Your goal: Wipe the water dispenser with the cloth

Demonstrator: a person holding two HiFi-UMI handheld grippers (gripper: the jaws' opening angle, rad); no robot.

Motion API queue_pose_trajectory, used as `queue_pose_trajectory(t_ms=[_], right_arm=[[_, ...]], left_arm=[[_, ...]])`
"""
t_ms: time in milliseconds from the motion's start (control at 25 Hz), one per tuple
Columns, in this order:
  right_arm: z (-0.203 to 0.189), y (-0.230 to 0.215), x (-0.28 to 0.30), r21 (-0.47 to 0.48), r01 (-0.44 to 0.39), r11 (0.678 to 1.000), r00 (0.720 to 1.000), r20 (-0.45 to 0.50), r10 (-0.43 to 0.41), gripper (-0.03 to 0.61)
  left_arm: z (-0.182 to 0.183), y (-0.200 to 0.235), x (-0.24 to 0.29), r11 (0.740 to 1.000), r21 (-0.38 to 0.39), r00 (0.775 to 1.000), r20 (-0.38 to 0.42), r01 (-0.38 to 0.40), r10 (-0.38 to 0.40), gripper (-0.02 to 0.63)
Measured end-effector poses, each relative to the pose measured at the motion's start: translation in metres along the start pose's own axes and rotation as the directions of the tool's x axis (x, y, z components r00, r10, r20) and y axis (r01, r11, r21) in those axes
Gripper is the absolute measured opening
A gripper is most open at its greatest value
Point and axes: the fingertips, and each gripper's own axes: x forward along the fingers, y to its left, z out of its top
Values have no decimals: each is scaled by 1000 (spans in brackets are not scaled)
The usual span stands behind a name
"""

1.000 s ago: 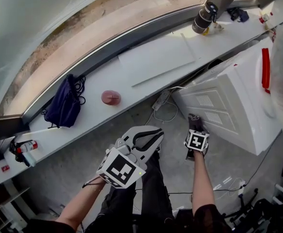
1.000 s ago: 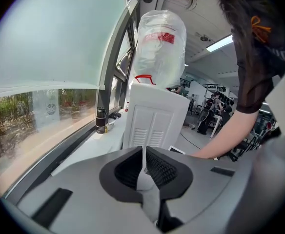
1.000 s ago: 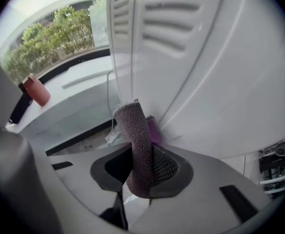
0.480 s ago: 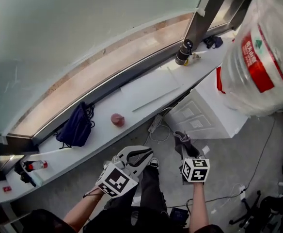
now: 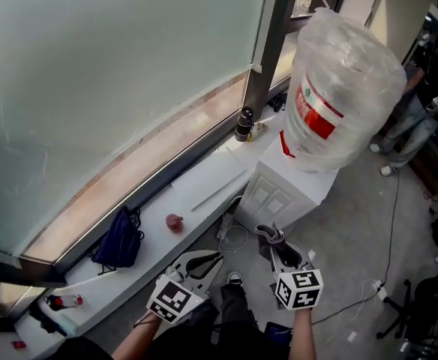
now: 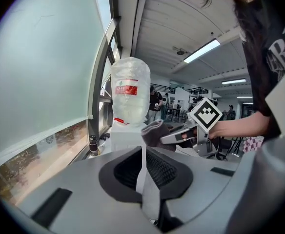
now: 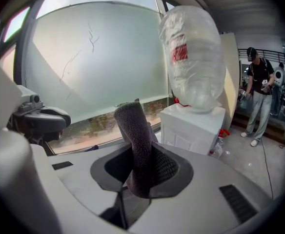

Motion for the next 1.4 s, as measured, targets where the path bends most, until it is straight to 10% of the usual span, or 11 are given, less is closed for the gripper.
queue_pose_trajectory(t_ms=[640, 1400], right_arm=[[0, 13, -151, 187, 146, 972, 968, 177, -179, 101], [3, 14, -159, 205, 133, 970, 968, 183, -171, 100]], left_arm=[[52, -66, -38, 991, 47, 987, 88, 127, -131, 31], [73, -95, -22, 974, 84, 970, 109, 209, -217, 31]])
